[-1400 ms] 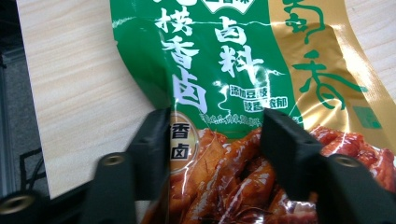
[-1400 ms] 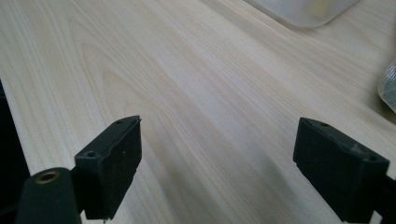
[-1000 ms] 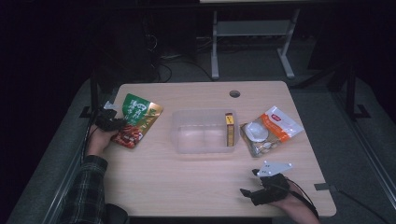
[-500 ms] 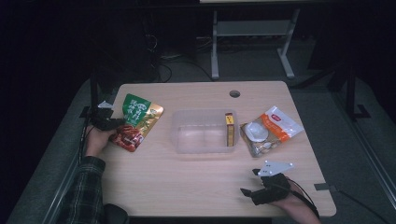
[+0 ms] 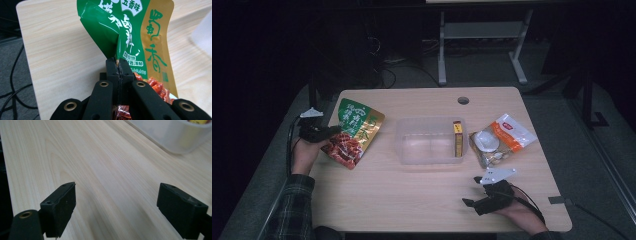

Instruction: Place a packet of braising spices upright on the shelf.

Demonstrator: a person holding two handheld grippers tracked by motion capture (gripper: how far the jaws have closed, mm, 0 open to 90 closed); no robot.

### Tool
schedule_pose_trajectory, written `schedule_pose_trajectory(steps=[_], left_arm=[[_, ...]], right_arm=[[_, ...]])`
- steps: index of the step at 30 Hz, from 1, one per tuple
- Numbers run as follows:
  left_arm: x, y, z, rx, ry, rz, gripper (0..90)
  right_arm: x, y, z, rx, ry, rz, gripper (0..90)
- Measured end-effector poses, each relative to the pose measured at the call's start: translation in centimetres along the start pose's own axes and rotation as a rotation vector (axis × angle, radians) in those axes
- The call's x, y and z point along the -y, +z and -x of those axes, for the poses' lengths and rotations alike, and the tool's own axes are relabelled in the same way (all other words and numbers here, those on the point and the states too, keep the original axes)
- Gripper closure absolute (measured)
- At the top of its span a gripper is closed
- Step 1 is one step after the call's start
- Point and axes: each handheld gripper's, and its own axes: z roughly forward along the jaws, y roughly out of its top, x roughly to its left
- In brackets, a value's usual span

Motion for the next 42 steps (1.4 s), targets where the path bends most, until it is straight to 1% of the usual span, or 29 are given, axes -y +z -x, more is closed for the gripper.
schedule_pose_trajectory(steps=[2, 3, 4, 5, 6, 7, 10, 11, 14, 15, 16, 17, 18, 20, 21, 22, 23, 24, 25, 28, 29, 30, 32, 33, 35, 37, 39, 40, 42], left_arm=[[0.1, -0.9, 0.3, 0.003, 0.002, 0.016, 90.0], [0.1, -0.9, 0.3, 0.003, 0.002, 0.016, 90.0], [0.3, -1.8, 0.7, 0.004, 0.01, 0.027, 90.0], [0.3, -1.8, 0.7, 0.004, 0.01, 0.027, 90.0], [0.4, -2.6, 1.1, 0.014, 0.006, 0.038, 90.0], [0.4, -2.6, 1.1, 0.014, 0.006, 0.038, 90.0], [0.6, -4.1, 2.1, 0.02, 0.018, 0.065, 90.0], [0.6, -4.1, 2.1, 0.02, 0.018, 0.065, 90.0], [0.9, -5.3, 3.1, 0.043, 0.023, 0.078, 90.0], [0.9, -5.3, 3.1, 0.043, 0.023, 0.078, 90.0], [1.0, -5.7, 3.6, 0.053, 0.027, 0.087, 90.0], [1.0, -5.7, 3.6, 0.053, 0.027, 0.087, 90.0], [1.0, -6.0, 4.2, 0.063, 0.041, 0.09, 90.0], [1.0, -6.4, 4.9, 0.073, 0.042, 0.094, 90.0], [1.0, -6.4, 4.9, 0.073, 0.042, 0.094, 90.0], [1.0, -6.8, 5.5, 0.083, 0.05, 0.103, 90.0], [1.0, -6.8, 5.5, 0.083, 0.05, 0.103, 90.0], [1.0, -7.2, 6.2, 0.095, 0.06, 0.109, 90.0], [1.0, -7.2, 6.2, 0.095, 0.06, 0.109, 90.0], [1.0, -7.8, 7.5, 0.129, 0.083, 0.126, 90.0], [1.0, -7.8, 7.5, 0.129, 0.083, 0.126, 90.0], [1.0, -8.0, 8.2, 0.15, 0.089, 0.133, 90.0], [0.9, -8.2, 8.9, 0.171, 0.096, 0.143, 90.0], [0.9, -8.2, 8.9, 0.171, 0.096, 0.143, 90.0], [0.7, -8.4, 10.1, 0.203, 0.115, 0.155, 90.0], [0.6, -8.4, 10.5, 0.214, 0.117, 0.158, 90.0], [0.4, -8.4, 11.2, 0.238, 0.128, 0.168, 90.0], [0.2, -8.2, 12.0, 0.259, 0.14, 0.169, 90.0], [0.0, -8.1, 12.4, 0.27, 0.145, 0.172, 90.0]], right_arm=[[-0.3, 0.3, 0.0, -0.012, -0.009, 0.002, 15.1], [-0.5, 0.4, 0.0, -0.016, -0.014, 0.003, 15.1], [-0.7, 0.6, 0.1, -0.021, -0.024, 0.004, 15.1], [-0.8, 0.7, 0.1, -0.024, -0.025, 0.004, 15.0], [-1.0, 0.9, 0.1, -0.029, -0.029, 0.006, 15.0], [-1.0, 0.9, 0.1, -0.029, -0.029, 0.006, 15.0], [-1.5, 1.3, 0.2, -0.045, -0.046, 0.009, 14.9], [-1.5, 1.3, 0.2, -0.045, -0.046, 0.009, 14.9], [-1.7, 1.5, 0.1, -0.055, -0.053, 0.008, 14.3], [-1.7, 1.5, 0.1, -0.052, -0.051, 0.009, 14.2], [-1.8, 1.5, 0.1, -0.051, -0.048, 0.011, 13.9], [-1.8, 1.5, 0.1, -0.051, -0.043, 0.014, 13.5], [-1.8, 1.4, 0.2, -0.05, -0.038, 0.018, 13.4], [-1.9, 1.2, 0.2, -0.059, -0.026, 0.02, 12.3], [-1.9, 1.2, 0.2, -0.059, -0.026, 0.02, 12.3], [-2.1, 0.9, 0.2, -0.057, -0.02, 0.028, 11.3], [-2.1, 0.9, 0.2, -0.057, -0.02, 0.028, 11.3], [-2.3, 0.6, 0.3, -0.066, -0.018, 0.041, 12.4], [-2.3, 0.6, 0.3, -0.066, -0.018, 0.041, 12.4], [-2.5, 0.6, 0.2, -0.085, -0.001, 0.039, 12.7], [-2.5, 0.6, 0.2, -0.085, -0.001, 0.039, 12.7], [-2.6, 0.8, 0.1, -0.092, -0.003, 0.031, 12.8], [-2.7, 0.9, 0.1, -0.095, -0.013, 0.026, 12.8], [-2.7, 0.9, 0.1, -0.095, -0.013, 0.026, 12.8], [-3.0, 1.0, 0.0, -0.106, -0.006, 0.033, 12.7], [-3.1, 1.0, 0.1, -0.108, -0.003, 0.038, 12.8], [-3.5, 1.2, 0.1, -0.114, -0.002, 0.047, 12.8], [-3.6, 1.3, 0.1, -0.117, -0.001, 0.047, 12.8], [-3.8, 1.4, 0.1, -0.118, 0.0, 0.052, 12.8]])
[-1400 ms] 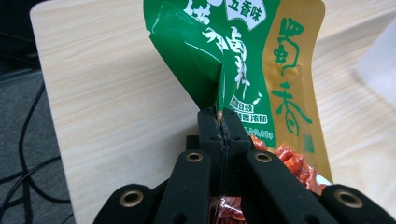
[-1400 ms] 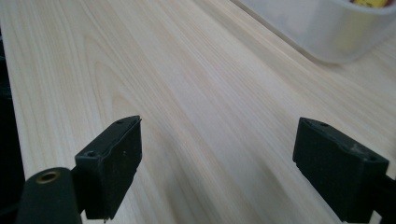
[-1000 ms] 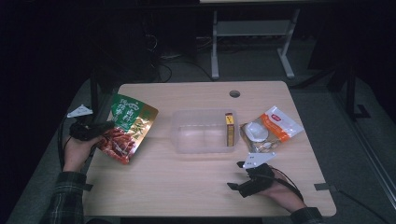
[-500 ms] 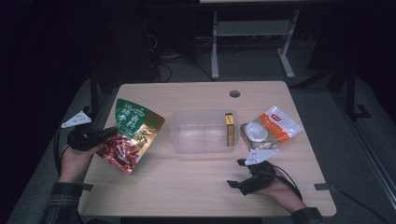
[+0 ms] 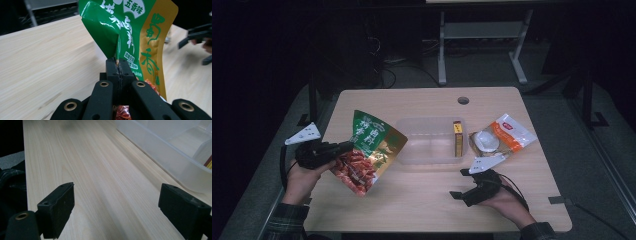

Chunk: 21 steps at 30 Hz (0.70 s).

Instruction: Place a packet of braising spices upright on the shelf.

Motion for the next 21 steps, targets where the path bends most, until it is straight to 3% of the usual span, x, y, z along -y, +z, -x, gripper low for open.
schedule_pose_trajectory(steps=[8, 13, 21], left_arm=[[-1.1, 2.7, 2.9, 0.089, 0.059, -0.005, 90.0], [-1.5, 4.4, 4.1, 0.138, 0.075, -0.003, 90.0], [-1.5, 6.3, 5.4, 0.176, 0.091, -0.01, 90.0]], right_arm=[[-0.6, -0.3, 0.1, -0.019, 0.011, 0.058, 12.8], [-1.1, -0.2, -0.2, -0.026, 0.005, 0.086, 12.9], [-2.2, 0.0, -0.6, -0.051, -0.008, 0.131, 12.9]])
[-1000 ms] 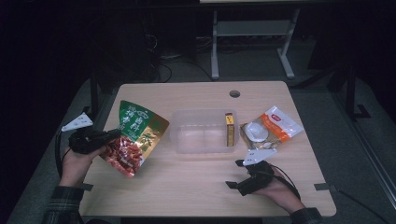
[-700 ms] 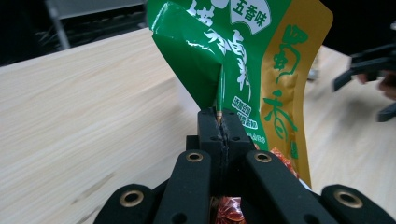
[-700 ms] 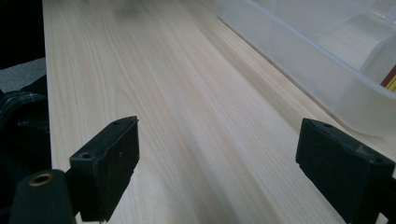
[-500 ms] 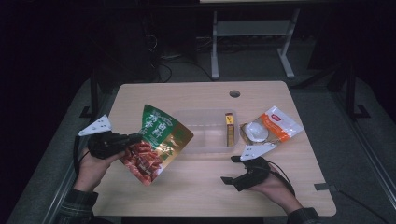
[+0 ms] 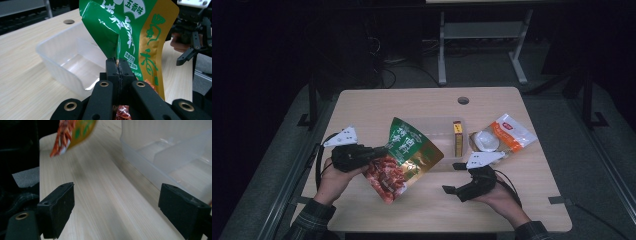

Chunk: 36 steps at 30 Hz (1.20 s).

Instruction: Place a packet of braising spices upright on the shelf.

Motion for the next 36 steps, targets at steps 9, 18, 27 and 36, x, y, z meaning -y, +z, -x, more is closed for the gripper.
schedule_pose_trajectory(steps=[9, 18, 27, 36], left_arm=[[0.4, 1.7, 1.0, 0.019, 0.004, -0.011, 90.0], [0.4, 2.5, 1.9, 0.044, 0.004, -0.013, 90.0], [0.4, 3.0, 2.4, 0.064, 0.006, -0.005, 89.9], [0.5, 3.2, 2.4, 0.07, 0.003, -0.012, 89.8]], right_arm=[[-1.5, 0.9, -0.5, -0.044, -0.006, 0.059, 13.5], [-2.4, 1.6, -0.8, -0.057, -0.003, 0.096, 19.2], [-2.7, 1.4, -0.5, -0.072, 0.019, 0.127, 46.5], [-2.6, 1.4, -0.5, -0.102, 0.023, 0.107, 79.1]])
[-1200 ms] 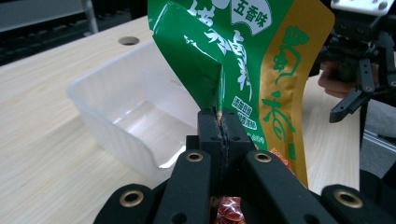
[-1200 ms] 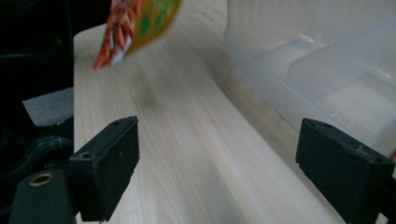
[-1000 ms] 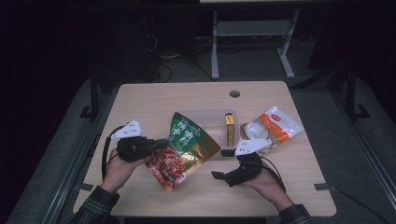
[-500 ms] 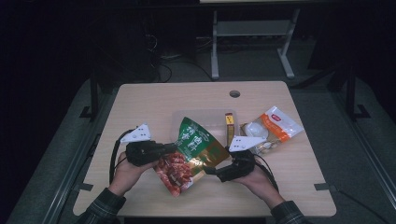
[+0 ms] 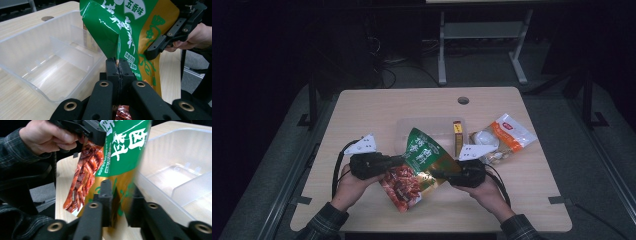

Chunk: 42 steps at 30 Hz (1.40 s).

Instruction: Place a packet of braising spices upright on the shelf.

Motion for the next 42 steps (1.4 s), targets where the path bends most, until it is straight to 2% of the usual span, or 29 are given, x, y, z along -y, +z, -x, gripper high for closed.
schedule_pose_trajectory(steps=[4, 5, 14, 16, 20, 21, 24, 25, 26, 28, 29, 31, 33, 36, 39, 42], left_arm=[[0.1, 0.1, 0.1, 0.012, -0.005, 0.003, 89.6], [0.0, 0.2, 0.1, 0.013, 0.007, -0.002, 89.4], [0.2, 0.4, 0.2, 0.026, 0.007, -0.011, 87.3], [0.3, 0.4, 0.1, 0.036, 0.014, -0.024, 84.6], [0.5, 0.5, 0.0, 0.029, 0.03, -0.042, 77.6], [0.7, 0.6, 0.0, 0.019, 0.05, -0.056, 74.1], [0.7, 0.5, -0.1, 0.004, 0.058, -0.062, 65.1], [0.7, 0.4, -0.1, -0.017, 0.07, -0.064, 65.1], [0.7, 0.1, -0.2, -0.045, 0.079, -0.067, 58.9], [0.7, -0.2, -0.3, -0.059, 0.072, -0.066, 52.3], [0.8, -0.6, -0.5, -0.059, 0.065, -0.064, 52.3], [1.2, -1.1, -0.5, -0.081, 0.067, -0.065, 44.4], [1.8, -1.7, -0.6, -0.092, 0.066, -0.074, 42.6], [3.0, -2.5, -0.8, -0.11, 0.034, -0.076, 33.1], [3.7, -2.9, -1.0, -0.124, 0.029, -0.087, 28.2], [4.9, -3.2, -1.5, -0.14, 0.004, -0.115, 25.0]], right_arm=[[0.0, -0.1, 0.1, -0.009, 0.006, -0.003, 86.0], [0.0, -0.2, 0.1, -0.01, 0.01, -0.001, 89.0], [-0.2, -0.7, 0.4, -0.02, 0.008, -0.017, 89.6], [-0.3, -0.9, 0.4, -0.019, -0.001, -0.026, 89.8], [-0.5, -1.0, 0.4, -0.016, -0.019, -0.039, 89.8], [-0.6, -1.1, 0.3, -0.017, -0.026, -0.05, 89.9], [-0.7, -1.2, 0.2, -0.018, -0.041, -0.057, 89.9], [-0.8, -1.2, 0.1, -0.022, -0.047, -0.058, 89.9], [-0.9, -1.2, -0.1, -0.031, -0.057, -0.063, 90.0], [-1.0, -1.1, -0.2, -0.037, -0.055, -0.065, 89.9], [-1.0, -1.1, -0.3, -0.038, -0.059, -0.065, 89.9], [-1.2, -1.3, -0.3, -0.047, -0.066, -0.059, 90.0], [-1.3, -1.3, -0.4, -0.046, -0.069, -0.057, 90.0], [-1.7, -1.6, -0.6, -0.036, -0.085, -0.056, 90.0], [-2.2, -1.8, -0.7, -0.035, -0.091, -0.053, 90.0], [-2.7, -2.0, -0.9, -0.039, -0.109, -0.059, 90.0]])
